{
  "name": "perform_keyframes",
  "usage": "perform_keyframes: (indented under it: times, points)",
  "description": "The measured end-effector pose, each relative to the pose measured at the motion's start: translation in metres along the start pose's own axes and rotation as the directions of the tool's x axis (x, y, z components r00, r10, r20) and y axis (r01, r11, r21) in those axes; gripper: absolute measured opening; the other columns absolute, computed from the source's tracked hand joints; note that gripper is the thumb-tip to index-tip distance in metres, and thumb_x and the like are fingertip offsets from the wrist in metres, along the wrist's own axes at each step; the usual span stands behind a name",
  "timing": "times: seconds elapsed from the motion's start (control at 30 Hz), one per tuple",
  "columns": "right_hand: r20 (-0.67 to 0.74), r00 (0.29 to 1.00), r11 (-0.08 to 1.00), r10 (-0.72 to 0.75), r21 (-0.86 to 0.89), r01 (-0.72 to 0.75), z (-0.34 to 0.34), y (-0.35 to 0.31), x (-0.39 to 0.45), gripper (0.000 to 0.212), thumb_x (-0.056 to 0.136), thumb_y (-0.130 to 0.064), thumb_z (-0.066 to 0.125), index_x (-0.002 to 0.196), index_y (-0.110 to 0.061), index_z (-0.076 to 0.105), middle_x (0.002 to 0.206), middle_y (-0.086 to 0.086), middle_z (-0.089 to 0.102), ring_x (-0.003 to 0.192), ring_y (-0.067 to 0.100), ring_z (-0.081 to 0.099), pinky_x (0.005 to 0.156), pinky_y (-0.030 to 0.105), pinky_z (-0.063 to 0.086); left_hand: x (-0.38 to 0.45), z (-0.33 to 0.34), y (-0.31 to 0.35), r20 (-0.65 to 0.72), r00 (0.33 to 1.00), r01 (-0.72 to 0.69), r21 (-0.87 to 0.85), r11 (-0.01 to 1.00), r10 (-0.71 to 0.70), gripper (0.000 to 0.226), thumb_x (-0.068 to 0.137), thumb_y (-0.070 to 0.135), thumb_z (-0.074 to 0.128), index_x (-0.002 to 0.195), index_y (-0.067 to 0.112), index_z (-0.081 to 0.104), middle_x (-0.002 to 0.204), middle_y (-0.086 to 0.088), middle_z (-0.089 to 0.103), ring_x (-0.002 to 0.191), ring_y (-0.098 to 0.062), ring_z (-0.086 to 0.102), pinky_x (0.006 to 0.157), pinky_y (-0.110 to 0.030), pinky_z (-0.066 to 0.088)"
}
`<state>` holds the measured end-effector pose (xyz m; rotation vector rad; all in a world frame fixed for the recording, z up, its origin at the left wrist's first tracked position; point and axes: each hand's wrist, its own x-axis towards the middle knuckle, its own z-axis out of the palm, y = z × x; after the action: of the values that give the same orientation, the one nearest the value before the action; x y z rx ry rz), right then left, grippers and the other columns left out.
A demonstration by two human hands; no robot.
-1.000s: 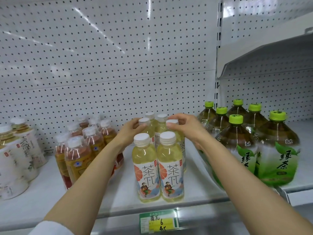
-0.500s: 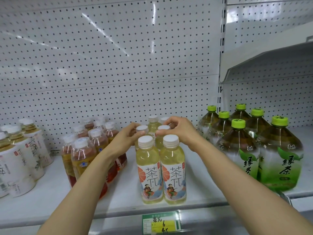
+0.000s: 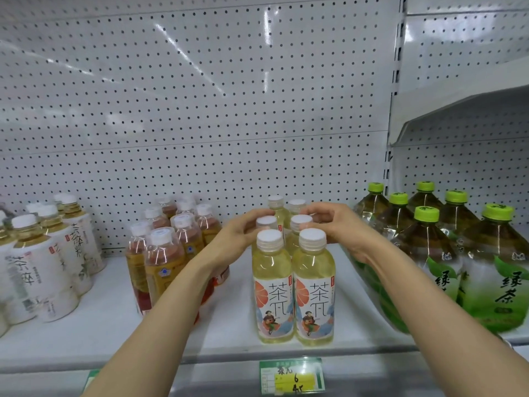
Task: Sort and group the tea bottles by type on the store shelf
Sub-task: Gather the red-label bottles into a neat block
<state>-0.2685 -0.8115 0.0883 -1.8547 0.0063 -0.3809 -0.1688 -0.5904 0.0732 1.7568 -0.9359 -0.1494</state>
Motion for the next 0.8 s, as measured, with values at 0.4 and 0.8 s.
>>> perform_keyframes:
  times: [0.4,0.8]
  points:
    - [-0.210,0.978,0.971,-0.001,-0.233,-0.049,0.004,0.001,0.060,0.058,0.089,-0.037,0.070,0.139,-0.016,0.051,0.132,0.002,0.057,0.109,0.013,0.053,0.084,0.026,0.043,0.089,-0.004,-0.003,-0.158,0.980,0.146,0.183,0.972,-0.118,0.060,0.102,0.034,0.055,0.154,0.016,0.033,0.158,-0.003,0.037,0.143,-0.020,0.038,0.110,-0.036,0.036]
    - [-0.124,0.989,0.973,0.083,-0.202,-0.107,0.003,0.016,0.084,0.041,0.076,-0.033,0.083,0.108,-0.015,0.065,0.102,0.002,0.068,0.093,0.017,0.065,0.068,0.026,0.049,0.120,0.001,-0.024,-0.107,0.988,0.140,0.316,0.938,-0.112,0.037,0.096,0.029,0.066,0.130,0.019,0.056,0.122,-0.004,0.063,0.108,-0.021,0.060,0.088,-0.030,0.048]
